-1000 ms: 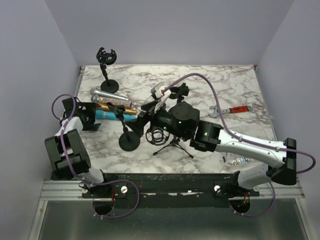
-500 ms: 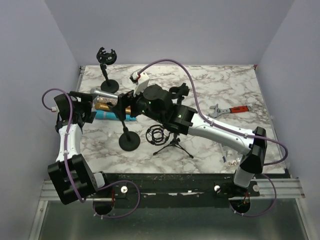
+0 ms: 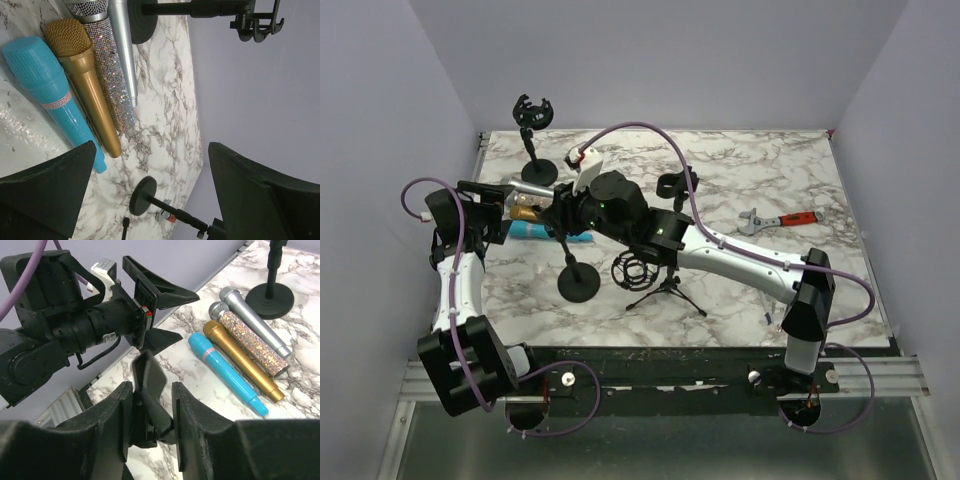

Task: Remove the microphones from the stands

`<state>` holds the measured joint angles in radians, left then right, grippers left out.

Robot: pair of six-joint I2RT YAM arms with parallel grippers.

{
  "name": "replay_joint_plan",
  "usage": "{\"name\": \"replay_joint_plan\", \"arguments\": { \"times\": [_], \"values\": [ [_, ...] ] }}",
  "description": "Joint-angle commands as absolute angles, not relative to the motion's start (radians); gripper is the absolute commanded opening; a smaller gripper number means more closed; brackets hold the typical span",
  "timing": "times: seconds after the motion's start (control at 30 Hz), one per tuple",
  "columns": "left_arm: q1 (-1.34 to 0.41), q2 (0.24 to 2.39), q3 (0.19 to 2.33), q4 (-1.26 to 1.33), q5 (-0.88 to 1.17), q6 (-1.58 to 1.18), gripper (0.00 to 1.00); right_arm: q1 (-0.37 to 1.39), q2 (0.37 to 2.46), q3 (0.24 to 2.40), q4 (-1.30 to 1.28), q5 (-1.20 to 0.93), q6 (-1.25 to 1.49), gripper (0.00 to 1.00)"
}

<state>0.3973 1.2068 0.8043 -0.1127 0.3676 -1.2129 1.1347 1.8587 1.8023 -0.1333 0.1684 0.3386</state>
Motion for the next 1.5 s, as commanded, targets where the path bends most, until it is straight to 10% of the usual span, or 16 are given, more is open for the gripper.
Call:
{"name": "replay_joint_plan", "arguments": {
  "times": [0.0,0.53,0.97,1.47],
  "values": [
    [0.408,1.165,0.793,-0.081,0.384,-1.206,0.98,1.126,1.886,1.692,-0.183,0.19,0.335,0.35],
    [0.401,1.142,0.793,-0.068,0.364,-1.17,0.97,1.125,1.904,1.616,-0.169,0.145,0.337,0.37],
    [0.207,1.01,0.854,-0.022,0.26,-0.884,0.97,1.126,1.743,1.704,-0.203,0.208,0.226,1.0],
    [-0.068,0.619,0.792,0.147,0.14,-0.485,0.97,1.127,1.036,1.165,-0.203,0.781,0.22,1.0]
  ]
}}
